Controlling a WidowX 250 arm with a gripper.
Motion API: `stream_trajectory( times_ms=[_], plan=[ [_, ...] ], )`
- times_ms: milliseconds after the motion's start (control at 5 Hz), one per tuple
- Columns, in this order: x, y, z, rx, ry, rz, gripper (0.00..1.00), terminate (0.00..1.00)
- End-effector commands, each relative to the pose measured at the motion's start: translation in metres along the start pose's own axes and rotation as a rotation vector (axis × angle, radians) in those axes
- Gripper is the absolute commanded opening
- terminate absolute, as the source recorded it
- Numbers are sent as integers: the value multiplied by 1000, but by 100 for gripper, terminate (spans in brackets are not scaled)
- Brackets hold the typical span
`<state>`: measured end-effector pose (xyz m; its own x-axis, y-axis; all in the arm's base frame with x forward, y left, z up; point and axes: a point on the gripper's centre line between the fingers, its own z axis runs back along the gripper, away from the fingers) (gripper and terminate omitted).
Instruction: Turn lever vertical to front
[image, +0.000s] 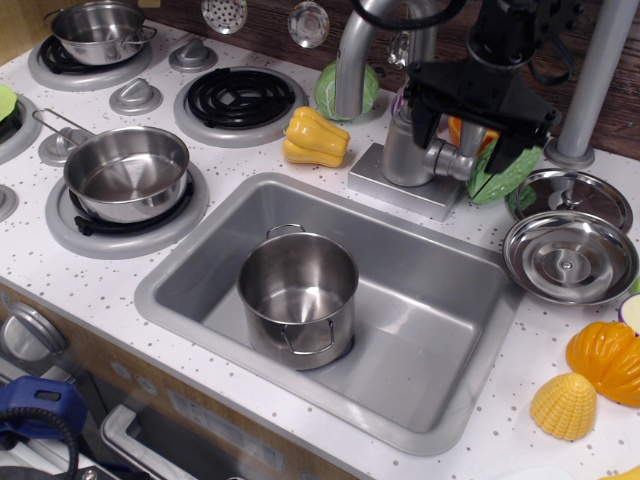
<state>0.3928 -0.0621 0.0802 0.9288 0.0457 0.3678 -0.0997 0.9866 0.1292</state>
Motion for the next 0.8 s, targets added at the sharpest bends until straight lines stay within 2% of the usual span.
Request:
stream_trajectory(
  times_ms=[0,400,600],
  plan=[
    [25,6,14,-25,-95,-17,100,0],
    [40,4,4,-44,-121,-37,100,0],
    [42,2,4,-40,-112,-26,0,0]
  ],
)
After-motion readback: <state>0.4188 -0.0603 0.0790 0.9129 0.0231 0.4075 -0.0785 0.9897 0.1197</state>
